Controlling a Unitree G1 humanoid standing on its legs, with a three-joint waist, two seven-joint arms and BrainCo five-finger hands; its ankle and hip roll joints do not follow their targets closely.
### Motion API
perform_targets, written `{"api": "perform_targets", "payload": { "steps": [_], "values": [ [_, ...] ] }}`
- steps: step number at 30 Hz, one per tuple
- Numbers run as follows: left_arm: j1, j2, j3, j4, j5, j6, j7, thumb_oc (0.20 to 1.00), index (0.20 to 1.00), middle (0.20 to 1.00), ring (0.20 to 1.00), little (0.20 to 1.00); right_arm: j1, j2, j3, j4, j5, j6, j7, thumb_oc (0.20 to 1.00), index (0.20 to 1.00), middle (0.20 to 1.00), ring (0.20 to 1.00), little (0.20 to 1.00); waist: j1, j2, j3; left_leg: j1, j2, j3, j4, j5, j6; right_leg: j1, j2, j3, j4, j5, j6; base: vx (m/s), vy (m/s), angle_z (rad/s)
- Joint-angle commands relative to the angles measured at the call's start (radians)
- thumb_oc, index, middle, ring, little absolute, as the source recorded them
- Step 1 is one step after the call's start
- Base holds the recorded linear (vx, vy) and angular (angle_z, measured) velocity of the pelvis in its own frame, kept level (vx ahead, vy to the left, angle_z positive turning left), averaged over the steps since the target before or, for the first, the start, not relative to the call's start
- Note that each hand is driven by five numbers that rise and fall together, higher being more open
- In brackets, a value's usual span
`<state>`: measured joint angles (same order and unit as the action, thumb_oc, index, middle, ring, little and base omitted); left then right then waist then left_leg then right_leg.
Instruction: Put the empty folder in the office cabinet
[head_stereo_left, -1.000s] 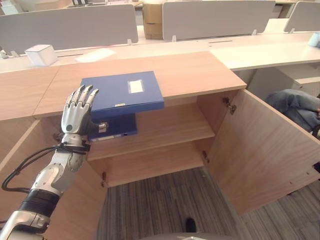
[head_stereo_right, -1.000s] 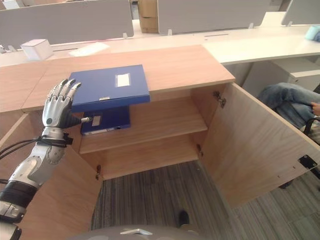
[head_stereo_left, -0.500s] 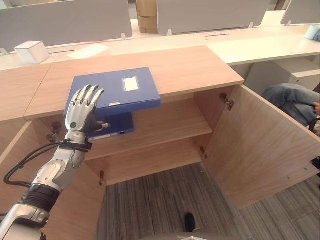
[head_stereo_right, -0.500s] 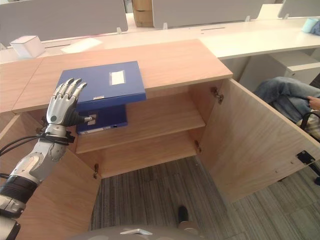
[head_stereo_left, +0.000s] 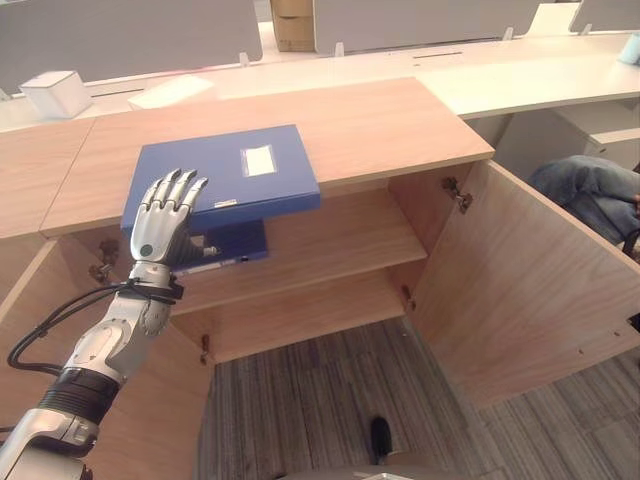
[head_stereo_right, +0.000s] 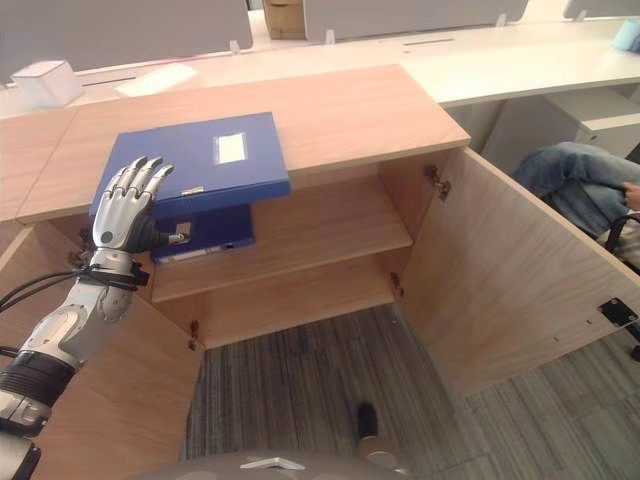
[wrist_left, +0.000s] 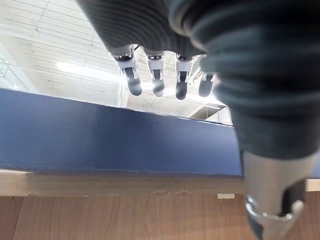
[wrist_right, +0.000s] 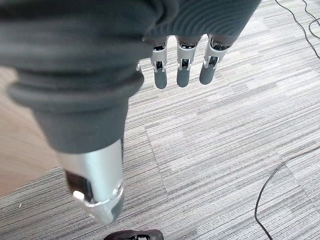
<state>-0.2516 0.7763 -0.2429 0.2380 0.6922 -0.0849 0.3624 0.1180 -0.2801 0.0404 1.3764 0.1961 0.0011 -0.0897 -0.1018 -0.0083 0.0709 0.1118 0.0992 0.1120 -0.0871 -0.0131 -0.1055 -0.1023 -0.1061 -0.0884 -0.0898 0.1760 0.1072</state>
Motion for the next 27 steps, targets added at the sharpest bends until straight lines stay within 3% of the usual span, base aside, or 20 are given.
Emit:
{"api": "perform_targets", "payload": {
  "steps": [1,27],
  "values": [
    [-0.098,0.063,0.044,0.045,-0.011,0.005,0.021,1.000,1.000,1.000,1.000,1.000,-0.055,-0.025,0.042,0.033,-0.009,-0.004,-0.028,1.000,1.000,1.000,1.000,1.000,-0.024,-0.035,0.001,-0.048,-0.005,0.014,0.000,-0.078,-0.018,0.049,-0.046,-0.012,0.003,-0.115,0.077,0.00,0.000,0.00],
    [-0.084,0.063,0.050,0.063,-0.005,0.014,0.010,1.000,1.000,1.000,1.000,1.000,-0.064,-0.030,0.045,0.023,-0.012,-0.006,-0.033,1.000,1.000,1.000,1.000,1.000,-0.021,-0.043,0.038,-0.084,-0.006,0.021,0.000,-0.062,-0.018,0.014,-0.049,-0.008,0.003,-0.100,0.078,0.00,0.000,0.00]
  ]
}}
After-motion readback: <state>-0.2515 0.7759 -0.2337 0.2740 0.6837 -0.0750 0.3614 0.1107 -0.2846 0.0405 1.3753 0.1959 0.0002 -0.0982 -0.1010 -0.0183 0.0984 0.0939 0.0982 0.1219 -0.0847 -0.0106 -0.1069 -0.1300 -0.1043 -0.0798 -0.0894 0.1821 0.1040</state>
